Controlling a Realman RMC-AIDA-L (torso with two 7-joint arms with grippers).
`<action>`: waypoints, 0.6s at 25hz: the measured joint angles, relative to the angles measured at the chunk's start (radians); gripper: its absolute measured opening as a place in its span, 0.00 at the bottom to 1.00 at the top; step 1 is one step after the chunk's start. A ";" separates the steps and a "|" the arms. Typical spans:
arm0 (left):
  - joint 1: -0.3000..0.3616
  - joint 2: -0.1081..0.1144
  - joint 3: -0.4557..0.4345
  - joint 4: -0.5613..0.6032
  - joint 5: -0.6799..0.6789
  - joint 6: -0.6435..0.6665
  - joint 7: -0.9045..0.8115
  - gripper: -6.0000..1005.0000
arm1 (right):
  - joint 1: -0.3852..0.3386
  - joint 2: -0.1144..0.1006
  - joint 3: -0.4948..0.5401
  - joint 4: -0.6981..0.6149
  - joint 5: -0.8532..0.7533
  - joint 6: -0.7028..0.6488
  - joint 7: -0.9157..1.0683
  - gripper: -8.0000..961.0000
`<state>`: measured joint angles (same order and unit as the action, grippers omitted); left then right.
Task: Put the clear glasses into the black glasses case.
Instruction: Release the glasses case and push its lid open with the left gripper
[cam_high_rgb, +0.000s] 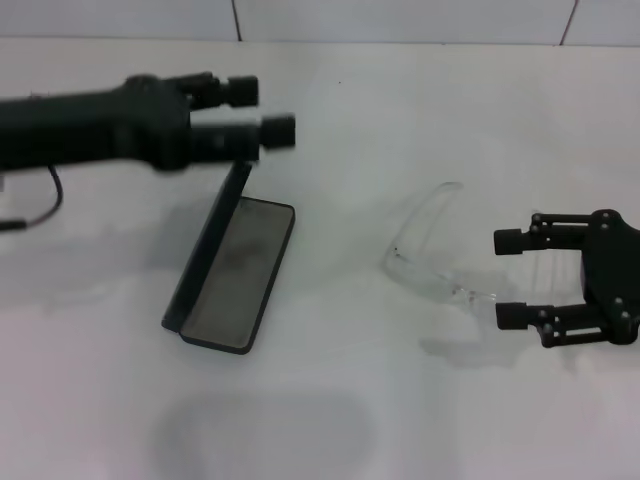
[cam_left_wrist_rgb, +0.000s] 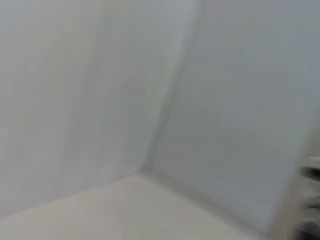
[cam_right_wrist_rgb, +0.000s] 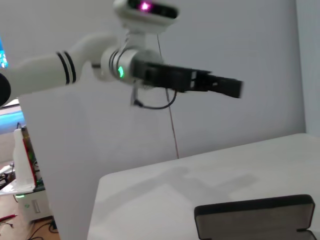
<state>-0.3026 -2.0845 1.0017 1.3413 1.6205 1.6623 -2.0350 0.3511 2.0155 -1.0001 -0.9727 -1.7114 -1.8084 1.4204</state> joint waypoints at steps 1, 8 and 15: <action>-0.018 0.001 -0.003 0.037 0.056 -0.030 -0.089 0.87 | 0.000 0.000 0.000 0.000 0.000 0.002 0.000 0.78; -0.180 0.006 0.066 0.273 0.730 -0.092 -0.607 0.87 | 0.002 0.001 0.000 0.002 0.005 0.025 -0.003 0.78; -0.299 0.027 0.215 0.274 0.908 0.046 -0.785 0.87 | 0.008 0.001 0.000 0.002 0.010 0.045 -0.010 0.78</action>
<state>-0.6015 -2.0580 1.2168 1.6158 2.5289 1.7086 -2.8197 0.3592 2.0161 -1.0001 -0.9709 -1.7010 -1.7639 1.4105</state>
